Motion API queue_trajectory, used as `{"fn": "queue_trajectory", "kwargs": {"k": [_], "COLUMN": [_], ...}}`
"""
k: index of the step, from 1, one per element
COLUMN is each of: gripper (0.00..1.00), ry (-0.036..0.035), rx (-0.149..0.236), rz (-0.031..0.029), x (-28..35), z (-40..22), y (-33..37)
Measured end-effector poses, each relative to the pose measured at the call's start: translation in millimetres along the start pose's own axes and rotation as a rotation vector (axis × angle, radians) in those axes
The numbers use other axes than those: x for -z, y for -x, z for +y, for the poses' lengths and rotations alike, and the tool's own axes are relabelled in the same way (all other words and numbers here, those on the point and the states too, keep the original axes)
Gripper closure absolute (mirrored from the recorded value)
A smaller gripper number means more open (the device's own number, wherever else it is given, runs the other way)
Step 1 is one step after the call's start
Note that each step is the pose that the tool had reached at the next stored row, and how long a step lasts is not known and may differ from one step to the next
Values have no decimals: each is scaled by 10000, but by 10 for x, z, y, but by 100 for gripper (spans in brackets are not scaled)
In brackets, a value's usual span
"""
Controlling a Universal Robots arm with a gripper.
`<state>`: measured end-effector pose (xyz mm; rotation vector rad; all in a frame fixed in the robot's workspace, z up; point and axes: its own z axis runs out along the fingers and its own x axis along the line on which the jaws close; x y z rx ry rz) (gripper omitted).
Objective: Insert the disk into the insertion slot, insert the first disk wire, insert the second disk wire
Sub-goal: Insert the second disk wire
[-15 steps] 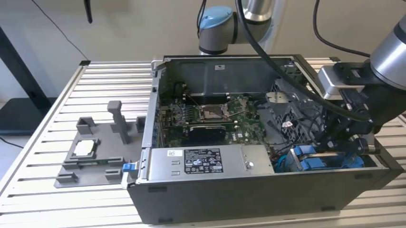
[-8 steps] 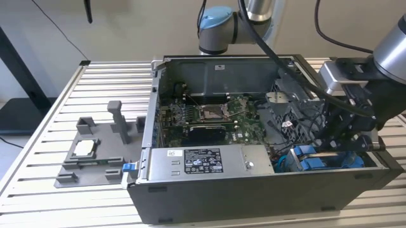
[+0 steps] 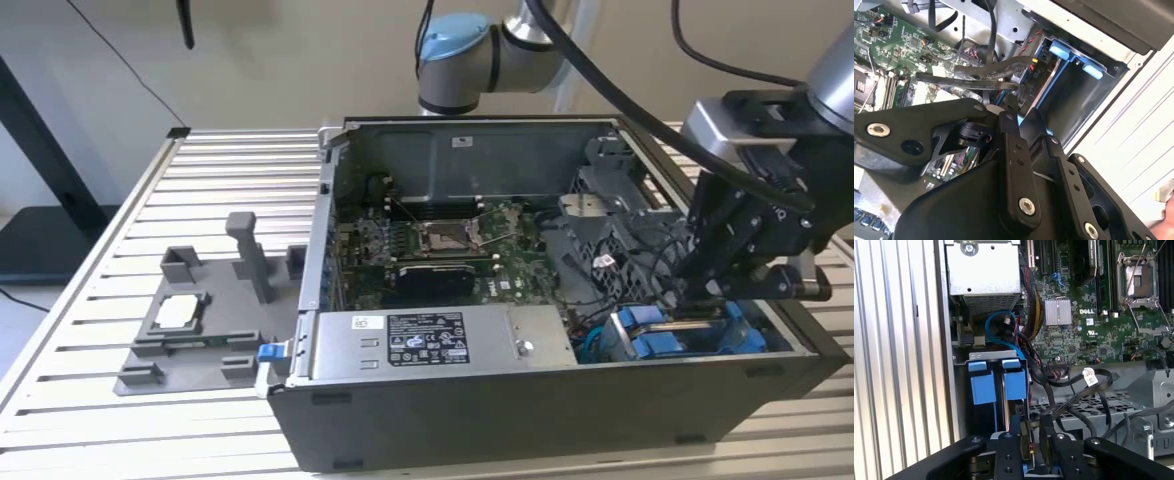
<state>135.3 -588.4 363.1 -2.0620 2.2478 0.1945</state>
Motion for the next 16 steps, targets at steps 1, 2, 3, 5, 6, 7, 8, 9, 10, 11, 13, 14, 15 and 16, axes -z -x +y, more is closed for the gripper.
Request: {"fn": "queue_trajectory", "kwargs": {"k": [1, 2, 3, 5, 6, 7, 8, 9, 10, 11, 13, 14, 15, 16], "gripper": [70, 70, 70, 70, 70, 70, 70, 70, 70, 70, 70, 70, 70, 70], "ry": [-1, -8, -28, -71, -84, -85, -87, -89, -104, -117, -121, -124, -125, -126], "rx": [0, 1, 3, 8, 8, 9, 7, 9, 10, 12, 13, 13, 13, 13], "rz": [0, 1, 0, 73, 120, 131, 134, 140, 141, 139, 139, 139, 139, 139], "x": [5, 6, 7, 8, 10, 24, 44, 56, 59, 59, 59, 59, 60, 60], "z": [0, 2, 3, 3, 4, 5, 7, 8, 9, 9, 9, 9, 9, 9], "y": [1, 1, 1, 2, 3, 4, 7, 9, 9, 9, 10, 10, 10, 9]}}
